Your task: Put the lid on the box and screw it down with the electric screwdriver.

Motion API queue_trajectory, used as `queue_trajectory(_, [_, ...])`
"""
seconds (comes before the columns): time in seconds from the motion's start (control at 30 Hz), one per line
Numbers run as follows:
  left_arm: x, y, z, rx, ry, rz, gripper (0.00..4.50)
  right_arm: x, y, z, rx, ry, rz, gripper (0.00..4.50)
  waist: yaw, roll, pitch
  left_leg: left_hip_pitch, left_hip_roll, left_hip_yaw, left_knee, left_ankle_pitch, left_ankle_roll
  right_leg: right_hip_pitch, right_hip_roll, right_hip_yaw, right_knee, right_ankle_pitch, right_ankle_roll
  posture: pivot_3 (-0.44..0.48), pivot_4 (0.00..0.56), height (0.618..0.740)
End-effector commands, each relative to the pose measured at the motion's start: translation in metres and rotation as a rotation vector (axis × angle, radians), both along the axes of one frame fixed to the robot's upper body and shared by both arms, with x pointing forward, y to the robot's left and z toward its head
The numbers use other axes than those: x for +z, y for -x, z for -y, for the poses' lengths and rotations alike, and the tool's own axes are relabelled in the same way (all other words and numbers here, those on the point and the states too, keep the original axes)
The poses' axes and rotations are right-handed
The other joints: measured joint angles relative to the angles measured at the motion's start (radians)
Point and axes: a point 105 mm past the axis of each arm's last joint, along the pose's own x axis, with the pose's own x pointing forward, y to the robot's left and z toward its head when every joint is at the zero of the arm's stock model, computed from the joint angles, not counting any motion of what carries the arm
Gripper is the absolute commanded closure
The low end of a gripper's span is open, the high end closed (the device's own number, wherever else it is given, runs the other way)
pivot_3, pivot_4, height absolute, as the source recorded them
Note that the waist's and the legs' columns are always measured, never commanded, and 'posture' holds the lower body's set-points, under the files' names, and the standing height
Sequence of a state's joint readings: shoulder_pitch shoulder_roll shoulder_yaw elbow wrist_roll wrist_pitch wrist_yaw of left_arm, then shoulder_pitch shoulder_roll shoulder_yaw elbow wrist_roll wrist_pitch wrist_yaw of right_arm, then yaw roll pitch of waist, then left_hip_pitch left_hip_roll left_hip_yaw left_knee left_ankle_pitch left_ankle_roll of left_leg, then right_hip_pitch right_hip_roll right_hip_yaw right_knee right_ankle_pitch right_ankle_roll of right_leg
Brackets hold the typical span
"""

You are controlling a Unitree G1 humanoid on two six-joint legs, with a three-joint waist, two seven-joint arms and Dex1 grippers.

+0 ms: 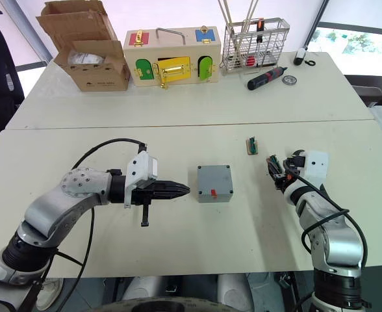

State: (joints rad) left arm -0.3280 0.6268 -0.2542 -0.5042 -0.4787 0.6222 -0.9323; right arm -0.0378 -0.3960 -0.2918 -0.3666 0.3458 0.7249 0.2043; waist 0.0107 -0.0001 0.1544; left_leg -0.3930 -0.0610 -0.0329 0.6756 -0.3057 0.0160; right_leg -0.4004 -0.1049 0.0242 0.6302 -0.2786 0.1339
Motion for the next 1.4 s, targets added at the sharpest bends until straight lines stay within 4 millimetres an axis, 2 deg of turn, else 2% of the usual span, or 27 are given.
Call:
queue_trajectory(0.03, [0.008,0.004,0.002,-0.017,0.007,0.048,4.5,0.011,-0.003,-0.001,0.005,0.008,0.056,2.19,0.0,0.0,0.0,0.0,0.0,0.0,0.0,0.0,0.0,0.0,0.0,0.0,0.0,0.0,0.0,0.0,0.15,0.737])
queue_trajectory(0.13, [0.007,0.004,0.002,-0.019,0.002,0.046,4.5,0.011,-0.003,-0.002,0.006,0.014,0.054,3.01,0.0,0.0,0.0,0.0,0.0,0.0,0.0,0.0,0.0,0.0,0.0,0.0,0.0,0.0,0.0,0.0,0.15,0.737])
queue_trajectory(0.2, [0.007,0.004,0.002,-0.02,0.002,0.046,4.5,0.01,-0.003,-0.003,0.013,0.015,0.052,4.11,0.0,0.0,0.0,0.0,0.0,0.0,0.0,0.0,0.0,0.0,0.0,0.0,0.0,0.0,0.0,0.0,0.15,0.737])
queue_trajectory(0.23, [0.007,0.004,0.002,-0.02,0.002,0.046,4.5,0.009,-0.002,-0.004,0.015,0.016,0.048,4.45,0.0,0.0,0.0,0.0,0.0,0.0,0.0,0.0,0.0,0.0,0.0,0.0,0.0,0.0,0.0,0.0,0.15,0.737])
queue_trajectory(0.47, [0.007,0.003,0.002,-0.017,0.003,0.047,4.5,0.006,-0.001,-0.003,0.008,0.023,0.036,4.45,0.0,0.0,0.0,0.0,0.0,0.0,0.0,0.0,0.0,0.0,0.0,0.0,0.0,0.0,0.0,0.0,0.15,0.737])
queue_trajectory(1.03, [0.005,-0.009,-0.007,-0.004,-0.015,0.058,4.5,0.053,0.013,-0.007,0.059,0.059,0.166,4.45,0.001,0.0,0.0,0.0,0.0,0.0,0.0,-0.001,0.001,0.0,0.0,0.0,0.0,0.0,0.0,0.0,0.15,0.737])
queue_trajectory(1.1, [0.009,-0.014,-0.012,0.009,-0.002,0.053,4.5,0.069,0.016,-0.022,0.158,0.034,0.22,4.45,0.001,0.001,0.0,0.0,0.0,0.0,0.0,-0.001,0.001,0.0,0.0,0.0,0.0,0.0,0.0,0.0,0.15,0.737])
queue_trajectory(1.17, [0.015,-0.02,-0.017,0.019,0.009,0.049,4.5,0.079,0.023,-0.046,0.308,0.017,0.243,4.45,0.0,0.001,0.001,0.0,0.0,0.0,-0.001,-0.001,0.002,-0.001,0.0,0.0,0.0,0.0,0.0,0.0,0.15,0.737])
queue_trajectory(1.27, [0.019,-0.026,-0.023,0.021,-0.004,0.058,4.5,0.079,0.031,-0.073,0.477,0.005,0.223,4.45,-0.001,0.001,0.001,0.0,0.001,0.0,-0.001,-0.002,0.003,-0.001,0.001,0.0,0.0,0.0,0.0,0.0,0.15,0.737])
queue_trajectory(1.4, [0.019,-0.033,-0.031,0.034,-0.028,0.072,4.5,0.07,0.035,-0.094,0.601,0.001,0.177,4.45,-0.001,0.001,0.001,0.0,0.001,0.0,-0.001,-0.002,0.003,-0.001,0.001,0.0,0.0,0.0,0.0,0.0,0.15,0.737])
